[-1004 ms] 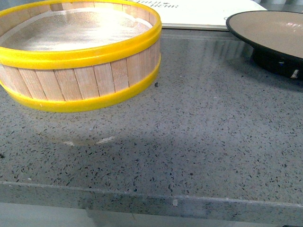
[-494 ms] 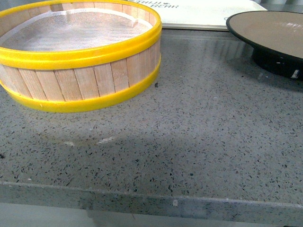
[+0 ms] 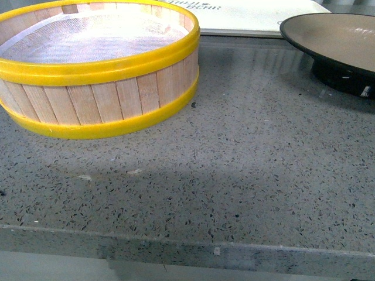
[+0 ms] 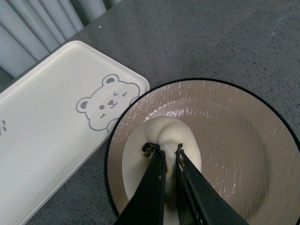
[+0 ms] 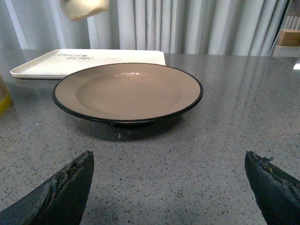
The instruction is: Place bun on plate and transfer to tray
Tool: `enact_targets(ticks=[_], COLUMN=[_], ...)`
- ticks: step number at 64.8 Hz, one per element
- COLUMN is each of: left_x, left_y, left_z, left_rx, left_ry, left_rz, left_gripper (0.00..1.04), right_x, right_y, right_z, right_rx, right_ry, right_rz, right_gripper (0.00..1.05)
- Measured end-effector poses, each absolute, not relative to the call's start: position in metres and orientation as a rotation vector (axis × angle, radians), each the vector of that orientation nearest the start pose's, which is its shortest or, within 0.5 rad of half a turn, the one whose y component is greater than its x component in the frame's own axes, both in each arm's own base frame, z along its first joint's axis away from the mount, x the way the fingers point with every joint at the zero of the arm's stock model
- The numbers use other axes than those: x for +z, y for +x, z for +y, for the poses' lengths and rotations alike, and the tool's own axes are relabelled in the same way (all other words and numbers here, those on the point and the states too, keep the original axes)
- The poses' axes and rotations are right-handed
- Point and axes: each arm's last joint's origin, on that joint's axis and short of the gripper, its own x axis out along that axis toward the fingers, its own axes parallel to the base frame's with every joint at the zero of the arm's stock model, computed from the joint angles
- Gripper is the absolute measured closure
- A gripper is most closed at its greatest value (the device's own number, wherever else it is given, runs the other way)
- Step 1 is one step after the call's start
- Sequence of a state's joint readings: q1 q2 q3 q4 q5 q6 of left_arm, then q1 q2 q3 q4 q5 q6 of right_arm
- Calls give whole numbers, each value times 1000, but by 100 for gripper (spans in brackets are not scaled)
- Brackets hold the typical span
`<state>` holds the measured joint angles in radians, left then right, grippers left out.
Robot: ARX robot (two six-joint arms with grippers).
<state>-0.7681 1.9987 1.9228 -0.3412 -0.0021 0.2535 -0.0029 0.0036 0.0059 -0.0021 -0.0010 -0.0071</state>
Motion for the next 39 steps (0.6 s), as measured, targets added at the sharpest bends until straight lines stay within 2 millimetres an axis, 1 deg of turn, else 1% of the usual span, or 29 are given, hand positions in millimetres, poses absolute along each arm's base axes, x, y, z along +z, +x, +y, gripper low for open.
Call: enact_targets(ticks=[16, 24, 39], left_x=[320, 310, 297], left_y=[328, 324, 328], left_z=[-352, -363, -375], left_rx=[-862, -880, -865], left_ry=[429, 442, 479], left_rz=[332, 343, 346], left_gripper=[101, 101, 101], right_x=[165, 165, 165], right_y=[98, 98, 98], right_z=[0, 0, 0], right_rx=[-2, -2, -2], right_ry=[-7, -7, -7], right_rz=[0, 0, 0], right_gripper=[9, 9, 9])
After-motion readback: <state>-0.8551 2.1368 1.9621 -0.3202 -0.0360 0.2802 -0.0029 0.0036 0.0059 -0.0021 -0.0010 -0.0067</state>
